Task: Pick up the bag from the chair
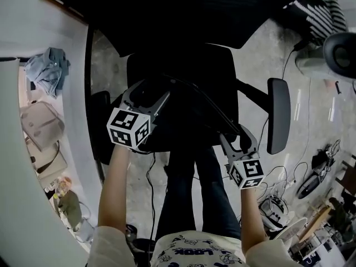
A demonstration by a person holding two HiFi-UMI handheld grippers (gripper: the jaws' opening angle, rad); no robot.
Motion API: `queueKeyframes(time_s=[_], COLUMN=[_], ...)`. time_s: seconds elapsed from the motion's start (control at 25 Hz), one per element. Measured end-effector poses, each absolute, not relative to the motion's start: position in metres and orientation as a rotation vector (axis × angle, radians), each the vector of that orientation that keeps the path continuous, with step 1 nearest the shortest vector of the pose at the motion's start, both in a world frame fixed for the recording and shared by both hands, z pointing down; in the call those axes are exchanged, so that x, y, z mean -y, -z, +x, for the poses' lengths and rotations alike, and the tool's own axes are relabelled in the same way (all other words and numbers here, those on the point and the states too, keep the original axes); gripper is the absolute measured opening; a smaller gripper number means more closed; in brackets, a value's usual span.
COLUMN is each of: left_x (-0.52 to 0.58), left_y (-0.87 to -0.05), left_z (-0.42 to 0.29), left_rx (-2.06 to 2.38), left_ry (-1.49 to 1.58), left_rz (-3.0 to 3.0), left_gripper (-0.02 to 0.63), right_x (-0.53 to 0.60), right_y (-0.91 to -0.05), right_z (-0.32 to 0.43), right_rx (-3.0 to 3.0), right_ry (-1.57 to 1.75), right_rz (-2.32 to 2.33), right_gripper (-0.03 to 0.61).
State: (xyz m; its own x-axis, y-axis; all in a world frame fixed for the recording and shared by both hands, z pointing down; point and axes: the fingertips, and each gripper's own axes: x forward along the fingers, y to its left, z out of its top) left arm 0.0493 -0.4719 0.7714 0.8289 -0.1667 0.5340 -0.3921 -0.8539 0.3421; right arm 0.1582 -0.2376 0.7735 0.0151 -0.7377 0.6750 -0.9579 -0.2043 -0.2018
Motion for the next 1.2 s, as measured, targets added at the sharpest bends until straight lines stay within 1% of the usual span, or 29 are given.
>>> queueKeyframes(time_s=[0.44,0.6,0.64,0.72,0.88,0.96,1.2], left_x=[0.474,0.457,0.457,0.46,0.462,0.46,0.458], left_y=[-0.808,-0.811,-0.813,-0.815,-0.815,-0.813,-0.811], left_z=[0.073,0.085,0.086,0.086,0.083,0.084,0.082], left_rx=[0.177,0.025,0.027,0.051,0.052,0.053,0.075], left_ry=[-0.675,-0.678,-0.697,-0.724,-0.74,-0.748,-0.78], left_rz=[2.54,2.516,2.533,2.554,2.555,2.562,2.577], left_gripper=[0.308,0.305,0.287,0.209,0.19,0.178,0.112], right_x=[0.247,0.247,0.248,0.248,0.25,0.25,0.252], right_y=[-0.802,-0.803,-0.803,-0.803,-0.802,-0.801,-0.803], right_z=[0.165,0.165,0.164,0.163,0.164,0.167,0.166], right_rx=[1.769,1.825,1.833,1.848,1.874,1.877,1.886], right_ry=[-1.068,-1.075,-1.071,-1.07,-1.107,-1.116,-1.055], right_rz=[2.064,2.028,2.019,2.007,2.026,2.041,1.97], right_gripper=[0.278,0.242,0.232,0.2,0.187,0.136,0.092])
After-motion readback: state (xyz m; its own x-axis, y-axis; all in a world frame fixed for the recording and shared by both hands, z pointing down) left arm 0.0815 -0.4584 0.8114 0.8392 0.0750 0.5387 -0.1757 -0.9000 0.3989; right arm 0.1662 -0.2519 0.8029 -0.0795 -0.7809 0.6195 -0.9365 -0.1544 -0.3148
